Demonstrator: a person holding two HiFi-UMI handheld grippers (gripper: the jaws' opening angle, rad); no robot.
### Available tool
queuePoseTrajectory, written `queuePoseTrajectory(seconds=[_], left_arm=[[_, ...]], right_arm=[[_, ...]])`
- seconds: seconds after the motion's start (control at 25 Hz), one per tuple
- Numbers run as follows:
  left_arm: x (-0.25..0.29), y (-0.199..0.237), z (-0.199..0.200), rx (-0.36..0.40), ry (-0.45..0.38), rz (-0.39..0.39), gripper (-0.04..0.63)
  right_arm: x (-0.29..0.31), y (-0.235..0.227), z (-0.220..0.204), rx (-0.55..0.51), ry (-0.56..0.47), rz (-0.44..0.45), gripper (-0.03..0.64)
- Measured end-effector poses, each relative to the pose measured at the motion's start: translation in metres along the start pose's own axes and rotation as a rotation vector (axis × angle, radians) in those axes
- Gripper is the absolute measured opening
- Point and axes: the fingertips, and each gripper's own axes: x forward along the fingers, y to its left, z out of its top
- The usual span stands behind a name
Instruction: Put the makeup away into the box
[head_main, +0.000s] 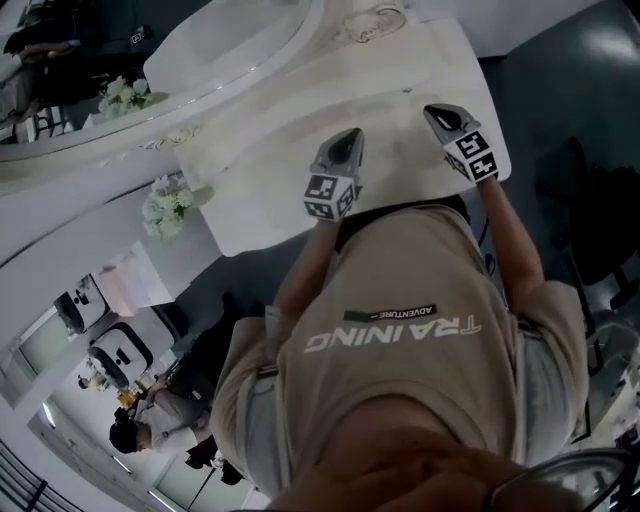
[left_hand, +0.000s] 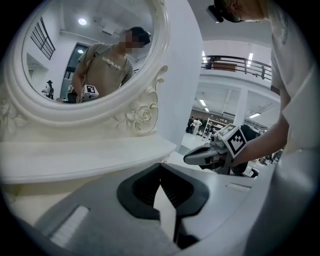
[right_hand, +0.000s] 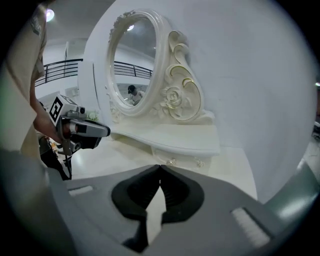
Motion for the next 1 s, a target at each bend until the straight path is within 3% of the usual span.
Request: queuePoseTrajectory(seconds=[0.28, 0.48, 0.68, 1.0], left_arm=[[-0.064, 0.014, 0.044, 0.049, -0.145, -0.019, 0.006], [-0.110, 0.020, 0.074, 0.143, -0.238, -0.025, 0.006], [-0.146, 0.034, 0.086, 0.234, -0.306, -0.021, 0.006], [-0.197, 0.070, 0.082, 0.192, -0.341, -0.001, 0.006]], right_arm=[[-0.008, 0.076, 0.061, -0.048, -0.089, -0.038, 0.004], [-0.007, 0.128, 0.102, -0.143, -0.132, -0.036, 0.004], [-0.006, 0.169, 0.125, -0.168, -0.194, -0.034, 0.004], [0.001, 0.217, 0.147, -0.109, -0.272, -0.034, 0.004]])
